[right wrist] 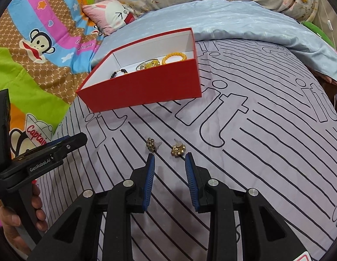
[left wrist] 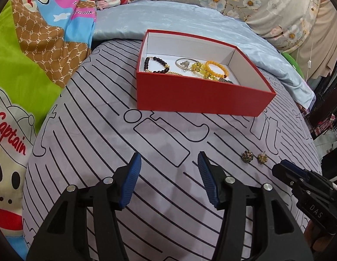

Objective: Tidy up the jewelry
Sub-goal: 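Withdraw both tools from the box and move them to the gold earrings, then grasp one gold earring with the left tool while the right tool grasps the other earring, then carry both gold earrings in the two tools into the red box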

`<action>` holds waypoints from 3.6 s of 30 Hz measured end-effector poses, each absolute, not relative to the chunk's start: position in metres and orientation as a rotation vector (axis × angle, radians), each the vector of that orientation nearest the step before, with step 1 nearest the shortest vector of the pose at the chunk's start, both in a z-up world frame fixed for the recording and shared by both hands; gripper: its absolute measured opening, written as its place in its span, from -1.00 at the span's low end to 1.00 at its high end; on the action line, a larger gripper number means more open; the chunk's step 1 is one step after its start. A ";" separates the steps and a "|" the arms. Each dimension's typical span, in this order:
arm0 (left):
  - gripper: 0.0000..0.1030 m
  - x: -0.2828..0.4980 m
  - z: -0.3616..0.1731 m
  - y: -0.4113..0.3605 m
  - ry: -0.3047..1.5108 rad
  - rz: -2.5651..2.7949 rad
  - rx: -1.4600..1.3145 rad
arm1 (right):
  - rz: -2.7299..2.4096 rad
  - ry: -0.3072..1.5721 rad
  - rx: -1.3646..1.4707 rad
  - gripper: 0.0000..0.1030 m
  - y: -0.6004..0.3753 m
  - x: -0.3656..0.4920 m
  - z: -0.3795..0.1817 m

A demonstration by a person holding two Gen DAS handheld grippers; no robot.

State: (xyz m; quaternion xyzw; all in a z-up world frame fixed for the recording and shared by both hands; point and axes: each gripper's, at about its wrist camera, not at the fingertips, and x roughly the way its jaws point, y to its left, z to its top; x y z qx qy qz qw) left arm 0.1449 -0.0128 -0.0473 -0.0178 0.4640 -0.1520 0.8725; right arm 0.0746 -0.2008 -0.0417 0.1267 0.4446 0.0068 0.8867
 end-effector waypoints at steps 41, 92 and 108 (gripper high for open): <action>0.05 0.129 -0.052 -0.071 0.986 -0.475 0.019 | -0.029 0.925 0.270 -0.95 -0.218 0.084 -0.049; -0.67 0.141 -0.051 -0.049 0.964 -0.426 0.003 | 0.012 0.948 0.255 -0.66 -0.202 0.099 -0.063; -0.67 0.150 -0.013 -0.036 0.893 -0.426 -0.022 | 0.030 0.817 0.223 -0.67 -0.208 0.092 -0.003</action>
